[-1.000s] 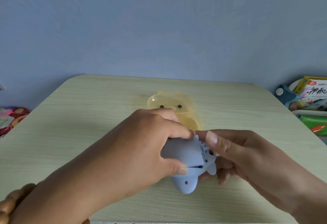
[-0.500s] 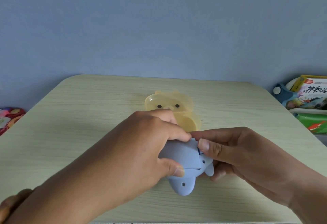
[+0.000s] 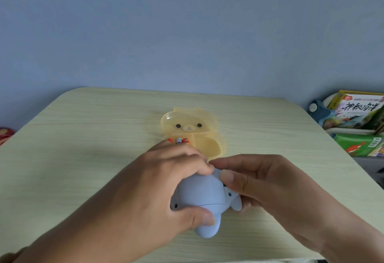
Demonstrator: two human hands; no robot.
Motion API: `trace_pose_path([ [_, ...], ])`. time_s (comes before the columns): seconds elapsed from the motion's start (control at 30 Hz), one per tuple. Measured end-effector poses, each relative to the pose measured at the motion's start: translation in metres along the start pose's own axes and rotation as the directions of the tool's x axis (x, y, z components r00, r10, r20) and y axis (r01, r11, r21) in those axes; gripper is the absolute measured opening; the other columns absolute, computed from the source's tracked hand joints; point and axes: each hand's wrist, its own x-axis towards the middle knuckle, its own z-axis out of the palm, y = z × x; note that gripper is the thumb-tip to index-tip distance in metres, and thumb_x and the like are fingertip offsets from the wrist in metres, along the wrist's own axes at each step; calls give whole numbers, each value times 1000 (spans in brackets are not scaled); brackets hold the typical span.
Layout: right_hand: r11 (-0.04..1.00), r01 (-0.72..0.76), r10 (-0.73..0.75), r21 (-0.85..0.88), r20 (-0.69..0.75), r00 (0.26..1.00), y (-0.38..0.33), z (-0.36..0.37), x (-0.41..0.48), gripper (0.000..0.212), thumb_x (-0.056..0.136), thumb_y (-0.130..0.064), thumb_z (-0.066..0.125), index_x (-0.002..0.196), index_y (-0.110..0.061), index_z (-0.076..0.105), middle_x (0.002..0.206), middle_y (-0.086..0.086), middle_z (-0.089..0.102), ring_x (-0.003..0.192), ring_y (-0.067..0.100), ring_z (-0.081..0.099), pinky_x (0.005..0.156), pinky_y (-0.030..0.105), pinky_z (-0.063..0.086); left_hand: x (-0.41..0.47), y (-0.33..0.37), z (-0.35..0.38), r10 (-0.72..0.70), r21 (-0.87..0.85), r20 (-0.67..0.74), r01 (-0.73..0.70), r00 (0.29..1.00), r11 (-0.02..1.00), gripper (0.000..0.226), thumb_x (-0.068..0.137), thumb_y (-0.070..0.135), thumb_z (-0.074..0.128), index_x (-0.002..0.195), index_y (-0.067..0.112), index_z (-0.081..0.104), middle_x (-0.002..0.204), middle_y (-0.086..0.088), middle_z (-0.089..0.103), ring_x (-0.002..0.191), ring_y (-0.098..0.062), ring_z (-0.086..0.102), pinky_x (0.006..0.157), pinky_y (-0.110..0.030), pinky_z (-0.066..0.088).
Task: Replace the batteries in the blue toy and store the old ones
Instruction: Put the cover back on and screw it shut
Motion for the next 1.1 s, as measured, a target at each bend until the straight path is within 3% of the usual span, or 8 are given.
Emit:
trace_pose_path([
  [0.17, 959, 76, -124, -274, -161, 979, -1, 9, -16, 36, 69, -59, 66, 101, -45, 74, 75, -17, 77, 56, 5, 68, 64, 24, 58, -3, -1, 3, -2, -41, -61, -1, 998, 999, 52, 57, 61, 69, 107, 44, 67, 116, 39, 58, 113, 10, 54, 86, -15, 49],
  [0.33, 672, -90, -395, -735, -459, 796, 3, -29, -39, 47, 64, -80, 53, 96, -50, 70, 98, -33, 66, 76, -1, 68, 66, 21, 54, -4, -4, 5, -22, -64, -72, 17, 997, 998, 56, 57, 61, 69, 110, 46, 69, 119, 42, 55, 118, 11, 52, 87, -19, 53],
  [0.47, 582, -296, -257, -757, -517, 817, 27, -47, -50, 55, 58, -88, 53, 93, -47, 66, 93, -26, 57, 70, -1, 62, 68, 39, 59, -4, -4, 6, -42, -98, -53, 37, 998, 994, 56, 57, 59, 70, 112, 47, 69, 121, 41, 54, 122, 9, 49, 89, -20, 53],
  [0.6, 589, -303, -284, -749, -542, 791, 35, -37, -50, 18, 62, -50, 86, 70, -43, 72, 86, -23, 64, 66, 3, 60, 62, 19, 47, -3, -4, 6, -43, -83, -34, 40, 999, 996, 57, 58, 61, 67, 113, 47, 68, 121, 41, 55, 123, 8, 48, 89, -20, 52],
  [0.7, 603, -229, -340, -764, -505, 793, 40, -38, -46, 25, 74, -32, 79, 63, -46, 62, 81, -23, 67, 84, -5, 62, 66, 17, 48, -3, -2, 5, -47, -78, -39, 44, 998, 996, 57, 57, 60, 68, 113, 47, 68, 119, 40, 56, 122, 7, 48, 88, -20, 53],
  [0.77, 712, -143, -320, -687, -499, 805, 31, -40, -51, 19, 70, -55, 78, 82, -45, 68, 83, -23, 72, 73, 0, 68, 61, 25, 55, -2, 0, 5, -45, -77, -50, 41, 998, 996, 57, 56, 58, 70, 112, 47, 69, 118, 40, 56, 121, 8, 48, 88, -19, 52],
  [0.83, 839, -23, -287, -544, -477, 831, 17, -39, -57, 61, 58, -85, 63, 98, -40, 71, 78, -15, 76, 63, 7, 71, 61, 31, 61, -2, 1, 5, -45, -62, -60, 42, 997, 997, 56, 57, 57, 72, 112, 47, 68, 118, 41, 55, 120, 10, 46, 89, -16, 49],
  [1.1, 763, 132, -431, -633, -345, 834, -15, -22, -49, 61, 74, -86, 44, 101, -38, 70, 83, -13, 74, 68, 15, 71, 65, 41, 59, -1, 4, 8, -44, -3, -64, 44, 997, 999, 57, 57, 62, 66, 113, 52, 64, 118, 44, 51, 118, 11, 44, 86, -12, 43],
])
